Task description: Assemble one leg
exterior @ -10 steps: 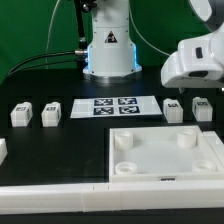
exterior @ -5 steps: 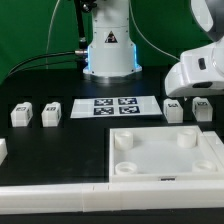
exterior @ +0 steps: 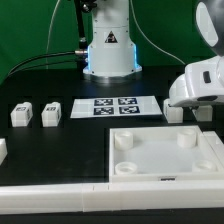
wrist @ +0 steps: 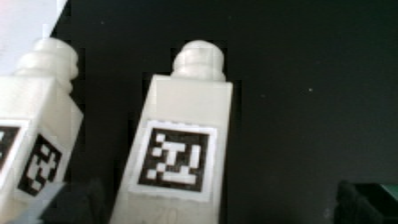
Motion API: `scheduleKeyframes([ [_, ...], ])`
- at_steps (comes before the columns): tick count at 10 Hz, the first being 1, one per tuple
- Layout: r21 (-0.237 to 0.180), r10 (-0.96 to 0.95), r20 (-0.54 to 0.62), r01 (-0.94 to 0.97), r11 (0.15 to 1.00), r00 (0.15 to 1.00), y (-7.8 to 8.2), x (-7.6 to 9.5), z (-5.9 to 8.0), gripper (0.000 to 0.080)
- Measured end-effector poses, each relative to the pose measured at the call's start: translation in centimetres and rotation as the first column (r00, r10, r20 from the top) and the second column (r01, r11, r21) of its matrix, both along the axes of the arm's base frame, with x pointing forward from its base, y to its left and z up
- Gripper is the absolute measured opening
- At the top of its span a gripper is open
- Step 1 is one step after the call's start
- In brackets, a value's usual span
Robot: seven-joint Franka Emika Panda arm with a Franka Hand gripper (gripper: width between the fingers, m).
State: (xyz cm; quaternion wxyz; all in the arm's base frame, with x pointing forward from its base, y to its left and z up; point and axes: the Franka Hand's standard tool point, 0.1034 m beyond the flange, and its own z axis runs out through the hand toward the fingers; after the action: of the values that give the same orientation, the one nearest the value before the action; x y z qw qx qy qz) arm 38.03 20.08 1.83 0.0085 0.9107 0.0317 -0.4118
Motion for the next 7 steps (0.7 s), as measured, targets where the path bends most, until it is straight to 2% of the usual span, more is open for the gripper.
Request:
scheduleKeyframes([
  [7, -0.005, -0.012, 0.003, 0.012, 1.0, 1.0, -0.4, -0.4, -1.3, 0.0649],
])
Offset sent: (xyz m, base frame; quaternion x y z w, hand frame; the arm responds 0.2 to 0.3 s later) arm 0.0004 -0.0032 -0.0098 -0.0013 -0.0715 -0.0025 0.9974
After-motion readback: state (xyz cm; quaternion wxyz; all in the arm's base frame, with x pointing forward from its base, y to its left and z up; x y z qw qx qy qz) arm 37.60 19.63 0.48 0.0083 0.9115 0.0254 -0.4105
